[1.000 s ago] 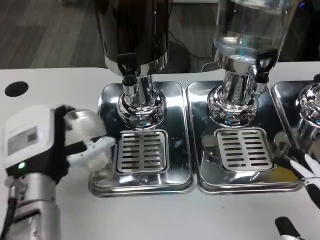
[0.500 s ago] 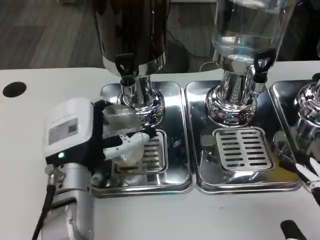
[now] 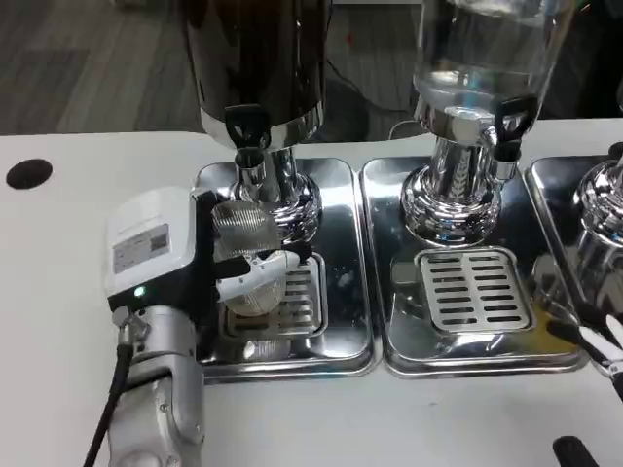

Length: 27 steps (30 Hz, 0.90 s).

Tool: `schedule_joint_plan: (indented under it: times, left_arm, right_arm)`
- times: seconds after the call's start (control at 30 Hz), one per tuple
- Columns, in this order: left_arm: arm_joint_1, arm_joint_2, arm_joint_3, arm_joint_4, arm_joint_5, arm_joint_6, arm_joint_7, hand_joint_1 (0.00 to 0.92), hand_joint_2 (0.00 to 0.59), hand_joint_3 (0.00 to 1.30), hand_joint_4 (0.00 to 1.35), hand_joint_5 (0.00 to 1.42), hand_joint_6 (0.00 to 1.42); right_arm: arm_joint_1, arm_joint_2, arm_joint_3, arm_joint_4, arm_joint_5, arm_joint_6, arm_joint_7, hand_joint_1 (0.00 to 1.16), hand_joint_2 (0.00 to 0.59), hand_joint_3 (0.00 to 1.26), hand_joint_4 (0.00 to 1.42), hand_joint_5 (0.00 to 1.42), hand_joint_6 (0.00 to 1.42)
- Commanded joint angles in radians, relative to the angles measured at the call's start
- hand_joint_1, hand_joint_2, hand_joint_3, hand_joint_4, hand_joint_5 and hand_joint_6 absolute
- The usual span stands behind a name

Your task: Grasp the cup under the faucet to collect the drink, then remove the cup.

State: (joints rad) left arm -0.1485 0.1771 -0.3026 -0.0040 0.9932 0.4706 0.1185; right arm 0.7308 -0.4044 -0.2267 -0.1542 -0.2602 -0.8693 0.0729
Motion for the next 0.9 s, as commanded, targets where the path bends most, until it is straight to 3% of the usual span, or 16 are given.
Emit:
schedule_joint_plan:
  times: [0.03,0.33,0.57,0.7,0.9]
  left_arm:
    - [-0.048,-0.016,-0.013,0.04,-0.005,-0.006,0.046,0.38,0.115,0.53,0.64,0.93,1.19]
    - [-0.101,-0.04,-0.022,0.124,-0.031,-0.009,0.076,0.365,0.117,0.51,0.62,0.92,1.17]
    - [-0.126,-0.046,-0.038,0.165,-0.061,-0.008,0.08,0.091,0.028,0.39,0.52,0.82,1.01]
    - [-0.125,-0.043,-0.033,0.165,-0.076,-0.015,0.084,0.036,0.022,0.36,0.49,0.78,0.97]
    - [-0.113,-0.027,-0.034,0.148,-0.089,-0.019,0.085,0.033,0.027,0.35,0.48,0.76,0.95]
  right_arm:
    - [-0.004,-0.013,-0.011,0.011,0.024,-0.019,0.014,0.53,0.39,0.13,0.0,0.0,0.0]
    - [-0.022,-0.024,-0.014,0.033,0.039,-0.015,0.033,0.54,0.386,0.14,0.0,0.0,0.0]
    - [-0.037,-0.03,-0.014,0.051,0.051,-0.013,0.039,0.54,0.382,0.14,0.0,0.0,0.0]
    - [-0.041,-0.029,-0.012,0.055,0.049,-0.012,0.041,0.55,0.381,0.14,0.0,0.0,0.0]
    - [-0.053,-0.025,-0.004,0.05,0.043,-0.003,0.044,0.55,0.381,0.14,0.0,0.01,0.0]
